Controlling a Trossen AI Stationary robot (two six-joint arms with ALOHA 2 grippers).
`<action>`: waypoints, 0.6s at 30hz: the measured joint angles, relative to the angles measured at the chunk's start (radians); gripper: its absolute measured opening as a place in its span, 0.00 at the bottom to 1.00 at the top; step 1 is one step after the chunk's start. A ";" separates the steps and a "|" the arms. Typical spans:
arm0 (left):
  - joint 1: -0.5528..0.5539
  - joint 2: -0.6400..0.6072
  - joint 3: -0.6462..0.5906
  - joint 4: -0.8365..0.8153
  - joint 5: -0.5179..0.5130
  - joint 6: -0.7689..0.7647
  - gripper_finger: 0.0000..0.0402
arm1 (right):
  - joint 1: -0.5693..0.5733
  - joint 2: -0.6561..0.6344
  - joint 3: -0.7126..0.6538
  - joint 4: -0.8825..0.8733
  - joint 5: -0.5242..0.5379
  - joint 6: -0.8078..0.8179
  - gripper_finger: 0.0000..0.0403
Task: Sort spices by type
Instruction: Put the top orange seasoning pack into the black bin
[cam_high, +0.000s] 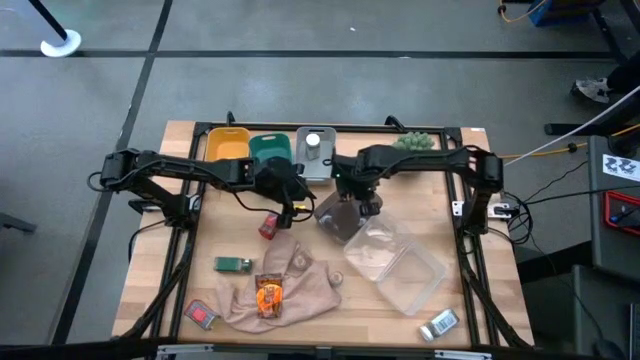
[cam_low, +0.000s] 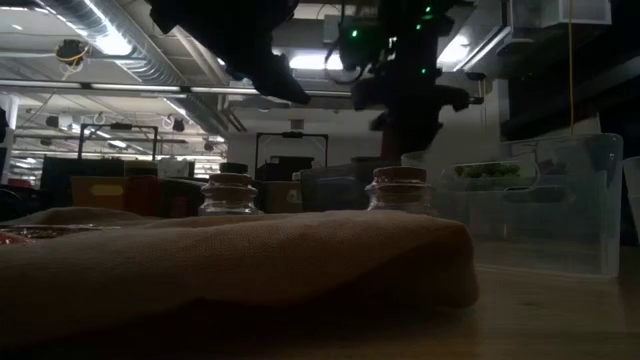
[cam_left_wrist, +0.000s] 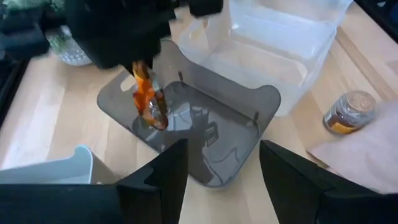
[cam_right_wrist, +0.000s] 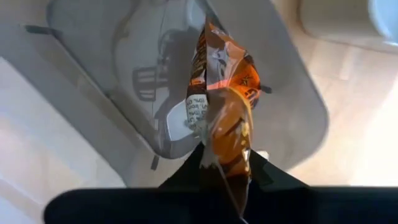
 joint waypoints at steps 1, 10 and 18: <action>0.000 0.000 0.000 -0.004 0.000 0.000 0.45 | -0.002 0.014 0.000 0.003 0.000 -0.002 0.06; 0.000 0.000 0.000 -0.018 0.000 0.000 0.45 | -0.005 0.096 -0.001 0.010 0.001 -0.025 0.10; 0.000 0.000 0.000 -0.017 0.000 -0.006 0.45 | -0.005 0.109 -0.001 0.019 0.021 -0.025 0.15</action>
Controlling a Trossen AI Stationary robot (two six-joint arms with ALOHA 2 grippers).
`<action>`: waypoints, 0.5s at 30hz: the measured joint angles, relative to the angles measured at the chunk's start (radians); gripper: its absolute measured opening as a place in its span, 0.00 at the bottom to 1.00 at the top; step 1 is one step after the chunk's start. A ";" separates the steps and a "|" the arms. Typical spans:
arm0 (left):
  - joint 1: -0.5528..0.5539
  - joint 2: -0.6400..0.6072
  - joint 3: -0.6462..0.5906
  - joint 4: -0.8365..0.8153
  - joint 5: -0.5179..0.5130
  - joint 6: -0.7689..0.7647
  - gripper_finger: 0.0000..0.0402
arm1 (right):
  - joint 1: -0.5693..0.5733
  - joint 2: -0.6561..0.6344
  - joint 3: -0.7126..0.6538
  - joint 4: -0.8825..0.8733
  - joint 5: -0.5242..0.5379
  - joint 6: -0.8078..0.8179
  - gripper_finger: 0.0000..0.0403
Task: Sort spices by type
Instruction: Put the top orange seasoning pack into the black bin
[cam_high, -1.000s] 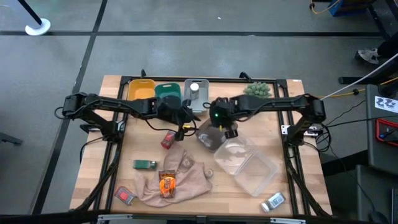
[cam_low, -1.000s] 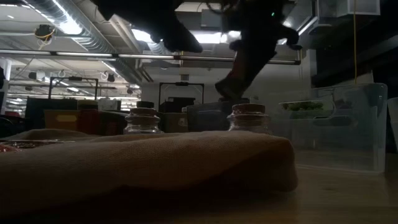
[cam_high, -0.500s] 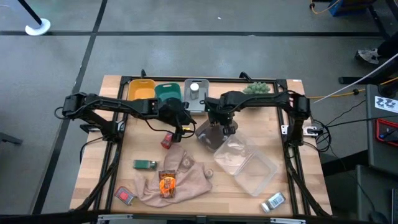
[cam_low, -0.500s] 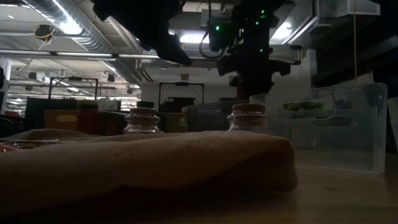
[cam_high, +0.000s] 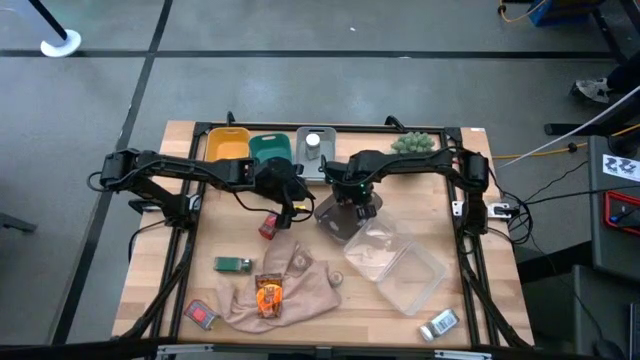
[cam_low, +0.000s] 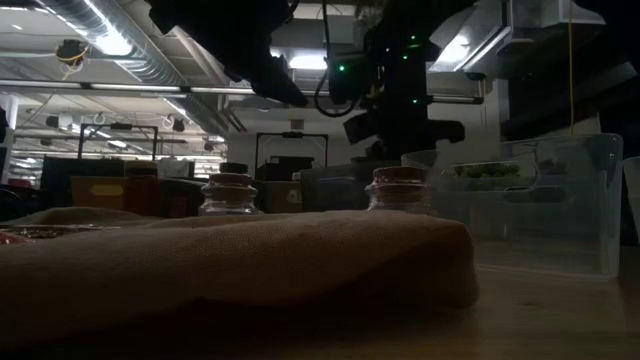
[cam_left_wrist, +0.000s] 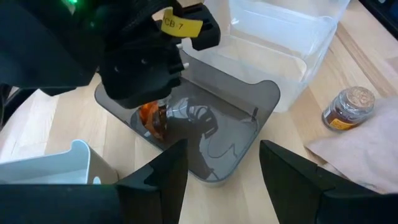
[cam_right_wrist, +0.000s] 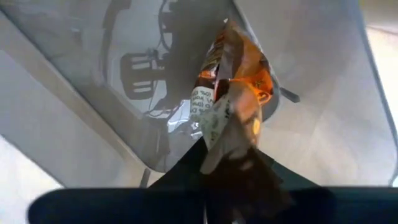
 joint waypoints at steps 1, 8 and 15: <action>0.000 0.000 0.000 0.000 0.000 0.000 0.45 | 0.000 0.000 0.000 0.000 0.006 0.002 0.15; 0.000 0.000 0.000 0.000 0.000 0.001 0.45 | 0.000 0.000 0.000 -0.002 0.030 0.009 0.15; 0.000 0.000 0.000 0.000 0.000 0.003 0.45 | 0.000 0.000 0.000 -0.006 0.030 0.056 0.15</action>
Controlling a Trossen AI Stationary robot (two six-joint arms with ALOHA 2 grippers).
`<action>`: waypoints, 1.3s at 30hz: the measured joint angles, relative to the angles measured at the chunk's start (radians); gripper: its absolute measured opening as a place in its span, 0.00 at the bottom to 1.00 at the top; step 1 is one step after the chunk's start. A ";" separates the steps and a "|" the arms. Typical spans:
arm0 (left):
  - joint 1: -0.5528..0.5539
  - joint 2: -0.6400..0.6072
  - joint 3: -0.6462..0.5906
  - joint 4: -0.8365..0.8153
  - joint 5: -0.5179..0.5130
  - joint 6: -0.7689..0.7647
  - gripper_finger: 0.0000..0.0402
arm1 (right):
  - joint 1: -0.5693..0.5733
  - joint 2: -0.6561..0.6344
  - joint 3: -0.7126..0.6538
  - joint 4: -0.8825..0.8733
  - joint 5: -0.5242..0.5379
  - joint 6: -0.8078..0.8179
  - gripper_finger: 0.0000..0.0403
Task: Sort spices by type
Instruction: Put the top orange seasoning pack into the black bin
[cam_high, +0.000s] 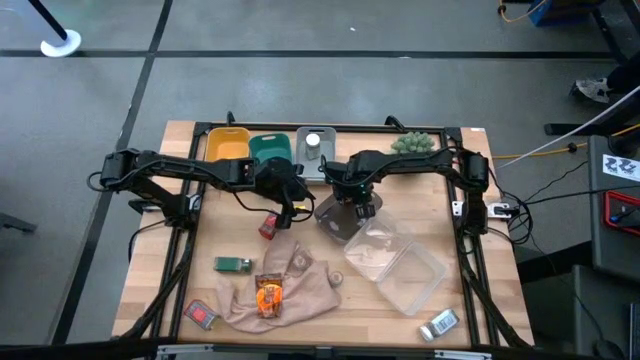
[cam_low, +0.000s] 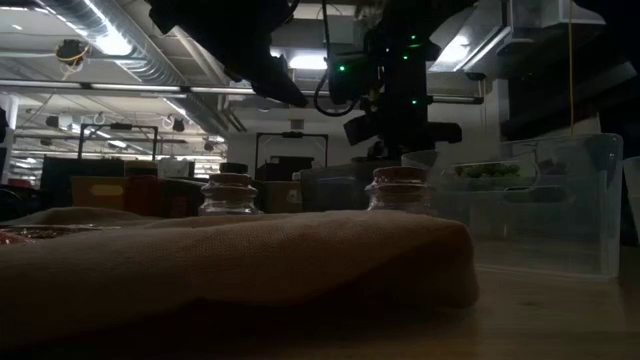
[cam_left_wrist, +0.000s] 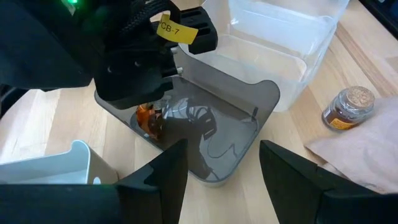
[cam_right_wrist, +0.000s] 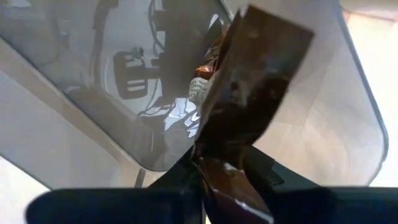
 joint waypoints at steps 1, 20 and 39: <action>0.000 0.000 0.000 0.000 0.000 0.000 0.45 | 0.000 0.000 0.000 -0.003 0.000 0.000 0.16; 0.000 0.000 0.000 0.001 0.000 0.000 0.45 | 0.000 0.000 0.000 -0.037 0.090 -0.002 0.48; 0.000 0.000 0.000 0.000 0.001 -0.046 0.45 | 0.000 -0.002 0.165 -0.057 0.151 0.006 0.46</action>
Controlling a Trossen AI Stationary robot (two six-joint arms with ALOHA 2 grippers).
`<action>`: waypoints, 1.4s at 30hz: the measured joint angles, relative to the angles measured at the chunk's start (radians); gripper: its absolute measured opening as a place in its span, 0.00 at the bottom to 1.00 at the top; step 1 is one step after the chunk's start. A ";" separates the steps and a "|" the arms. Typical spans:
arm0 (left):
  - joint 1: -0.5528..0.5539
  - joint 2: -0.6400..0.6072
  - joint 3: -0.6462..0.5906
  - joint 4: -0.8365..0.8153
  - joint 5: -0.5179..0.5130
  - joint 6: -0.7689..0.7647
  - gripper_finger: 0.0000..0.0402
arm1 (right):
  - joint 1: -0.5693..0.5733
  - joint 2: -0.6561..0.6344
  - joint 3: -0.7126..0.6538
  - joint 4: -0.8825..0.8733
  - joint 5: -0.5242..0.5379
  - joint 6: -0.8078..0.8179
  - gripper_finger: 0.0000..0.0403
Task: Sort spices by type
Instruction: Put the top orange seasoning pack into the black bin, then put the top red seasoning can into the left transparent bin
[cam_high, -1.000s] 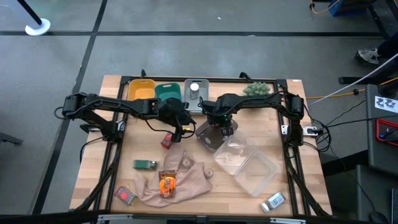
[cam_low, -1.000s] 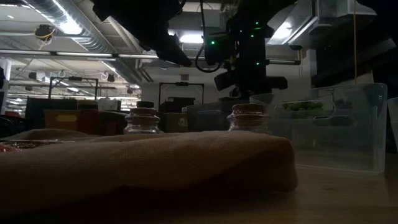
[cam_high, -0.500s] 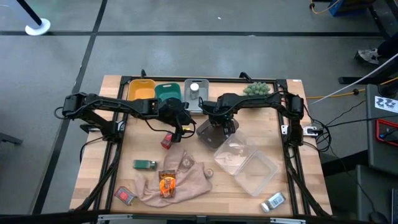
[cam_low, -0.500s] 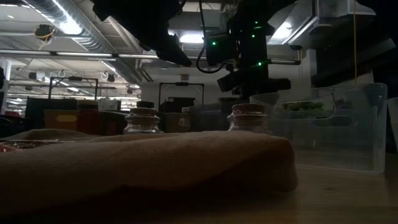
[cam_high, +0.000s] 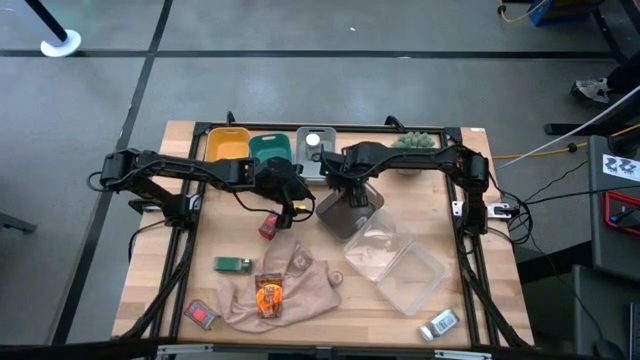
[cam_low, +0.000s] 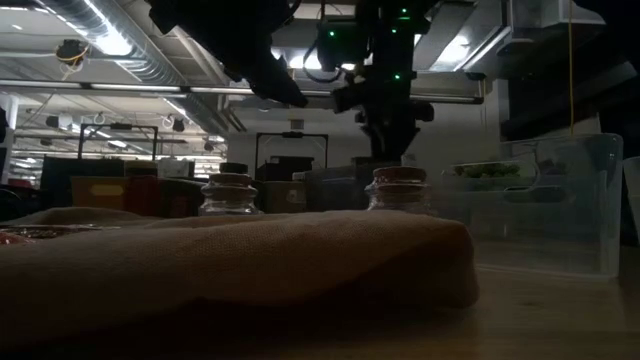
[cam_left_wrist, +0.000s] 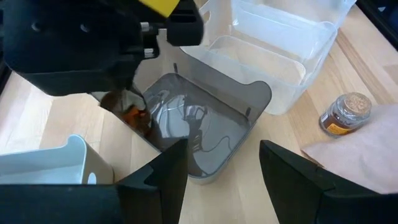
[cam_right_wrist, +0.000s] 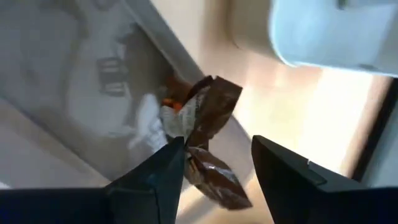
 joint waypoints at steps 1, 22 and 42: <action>0.000 0.000 0.000 0.000 0.000 0.001 0.45 | 0.000 0.000 0.000 0.000 0.031 0.000 0.46; 0.000 -0.039 0.000 -0.063 -0.001 -0.057 0.45 | 0.002 -0.024 0.000 -0.039 0.223 -0.006 0.46; -0.001 -0.155 -0.025 -0.656 -0.028 -0.796 0.45 | 0.001 -0.245 0.000 -0.105 0.049 0.083 0.46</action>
